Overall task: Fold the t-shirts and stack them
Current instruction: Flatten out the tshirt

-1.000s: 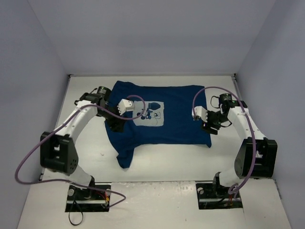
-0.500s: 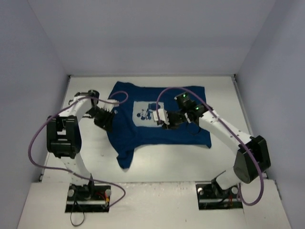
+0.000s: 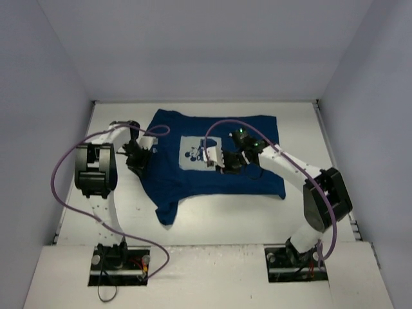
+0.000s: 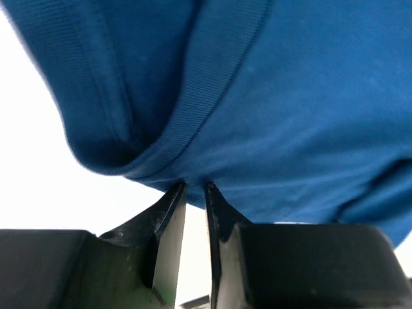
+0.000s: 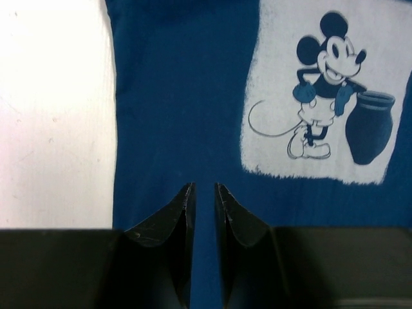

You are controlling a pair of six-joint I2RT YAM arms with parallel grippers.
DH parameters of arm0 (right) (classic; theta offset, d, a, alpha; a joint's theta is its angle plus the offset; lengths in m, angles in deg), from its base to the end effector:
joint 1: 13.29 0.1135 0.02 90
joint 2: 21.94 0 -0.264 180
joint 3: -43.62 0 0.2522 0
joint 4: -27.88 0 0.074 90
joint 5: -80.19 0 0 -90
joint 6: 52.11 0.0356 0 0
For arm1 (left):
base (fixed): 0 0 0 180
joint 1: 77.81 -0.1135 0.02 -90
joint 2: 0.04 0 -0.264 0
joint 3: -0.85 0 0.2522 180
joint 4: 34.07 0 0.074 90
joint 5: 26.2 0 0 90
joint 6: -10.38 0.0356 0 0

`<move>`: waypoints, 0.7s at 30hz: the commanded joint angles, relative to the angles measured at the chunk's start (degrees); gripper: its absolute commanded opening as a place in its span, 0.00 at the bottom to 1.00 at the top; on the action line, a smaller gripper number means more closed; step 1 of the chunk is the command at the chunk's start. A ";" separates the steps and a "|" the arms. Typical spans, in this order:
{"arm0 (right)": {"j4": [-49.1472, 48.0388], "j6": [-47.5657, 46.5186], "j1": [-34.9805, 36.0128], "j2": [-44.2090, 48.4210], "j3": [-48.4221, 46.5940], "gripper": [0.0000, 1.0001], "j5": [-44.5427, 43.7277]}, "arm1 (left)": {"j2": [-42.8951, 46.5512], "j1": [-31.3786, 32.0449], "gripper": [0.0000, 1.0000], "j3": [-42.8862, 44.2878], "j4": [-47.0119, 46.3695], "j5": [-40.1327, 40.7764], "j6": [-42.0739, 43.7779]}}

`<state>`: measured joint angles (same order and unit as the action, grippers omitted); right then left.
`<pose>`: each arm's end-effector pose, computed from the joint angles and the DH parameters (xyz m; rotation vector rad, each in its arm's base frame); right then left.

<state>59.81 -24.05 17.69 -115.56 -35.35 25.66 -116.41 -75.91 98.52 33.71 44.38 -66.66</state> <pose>0.2907 0.1986 0.2384 -1.8065 1.3262 0.4489 0.3821 -0.0245 0.1618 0.4045 2.9797 -0.5032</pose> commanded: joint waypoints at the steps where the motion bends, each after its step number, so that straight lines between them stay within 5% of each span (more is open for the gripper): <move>1: -0.79 1.45 -1.01 0.81 1.15 0.14 -3.84 | -0.18 -1.08 0.15 2.41 -3.51 16.51 2.29; 7: 0.02 0.93 -2.95 2.94 5.12 0.11 -5.68 | -2.21 -1.02 0.15 8.51 -9.33 21.68 10.32; 12: 0.55 0.90 -3.88 4.80 5.93 0.10 -4.56 | -2.03 -1.03 0.25 13.56 -11.85 16.08 15.91; 15: 0.64 2.10 -3.79 6.01 4.84 0.11 -2.78 | 3.65 -1.21 0.37 11.31 -11.70 8.11 16.93; 18: 0.64 4.09 -3.31 7.26 3.22 0.14 -1.77 | 18.22 -1.35 0.65 4.81 -11.67 -3.29 16.74; 21: 1.30 5.92 -4.39 9.02 3.56 0.15 -4.45 | 31.23 -1.28 0.77 -0.84 -6.08 -12.21 21.87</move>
<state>60.32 -21.24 14.11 -110.78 -29.72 21.63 -105.60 -76.84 99.97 22.84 47.41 -51.24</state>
